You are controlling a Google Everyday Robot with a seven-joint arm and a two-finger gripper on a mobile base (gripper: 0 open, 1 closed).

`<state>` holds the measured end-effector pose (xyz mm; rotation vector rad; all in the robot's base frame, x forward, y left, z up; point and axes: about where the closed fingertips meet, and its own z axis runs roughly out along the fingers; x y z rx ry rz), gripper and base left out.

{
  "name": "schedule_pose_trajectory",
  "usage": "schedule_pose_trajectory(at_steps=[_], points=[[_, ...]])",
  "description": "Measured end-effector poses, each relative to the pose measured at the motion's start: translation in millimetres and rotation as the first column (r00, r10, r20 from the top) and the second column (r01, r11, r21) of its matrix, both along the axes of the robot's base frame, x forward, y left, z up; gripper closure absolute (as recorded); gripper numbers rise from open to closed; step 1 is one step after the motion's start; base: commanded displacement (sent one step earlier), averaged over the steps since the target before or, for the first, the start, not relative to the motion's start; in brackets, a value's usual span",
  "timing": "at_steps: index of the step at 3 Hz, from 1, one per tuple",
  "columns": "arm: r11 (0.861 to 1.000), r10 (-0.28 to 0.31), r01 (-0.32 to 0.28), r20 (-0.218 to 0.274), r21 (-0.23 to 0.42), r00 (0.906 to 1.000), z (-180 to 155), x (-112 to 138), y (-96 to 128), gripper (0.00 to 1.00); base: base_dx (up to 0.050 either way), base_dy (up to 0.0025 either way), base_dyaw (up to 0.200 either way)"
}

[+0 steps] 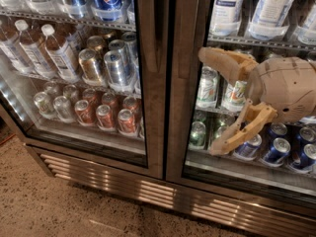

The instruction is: Open right fridge door

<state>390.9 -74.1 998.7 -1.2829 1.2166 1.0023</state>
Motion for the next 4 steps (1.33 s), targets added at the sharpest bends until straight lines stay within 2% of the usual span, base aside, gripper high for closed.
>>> schedule_pose_trajectory(at_steps=[1,2,3,4], points=[[1.000,-0.013,0.013,-0.020,-0.003,0.9997,10.1,14.9,2.2,0.00,0.000,0.00000,0.000],[1.000,-0.013,0.013,-0.020,-0.003,0.9997,10.1,14.9,2.2,0.00,0.000,0.00000,0.200],[1.000,-0.013,0.013,-0.020,-0.003,0.9997,10.1,14.9,2.2,0.00,0.000,0.00000,0.000],[1.000,-0.013,0.013,-0.020,-0.003,0.9997,10.1,14.9,2.3,0.19,0.000,0.00000,0.000]])
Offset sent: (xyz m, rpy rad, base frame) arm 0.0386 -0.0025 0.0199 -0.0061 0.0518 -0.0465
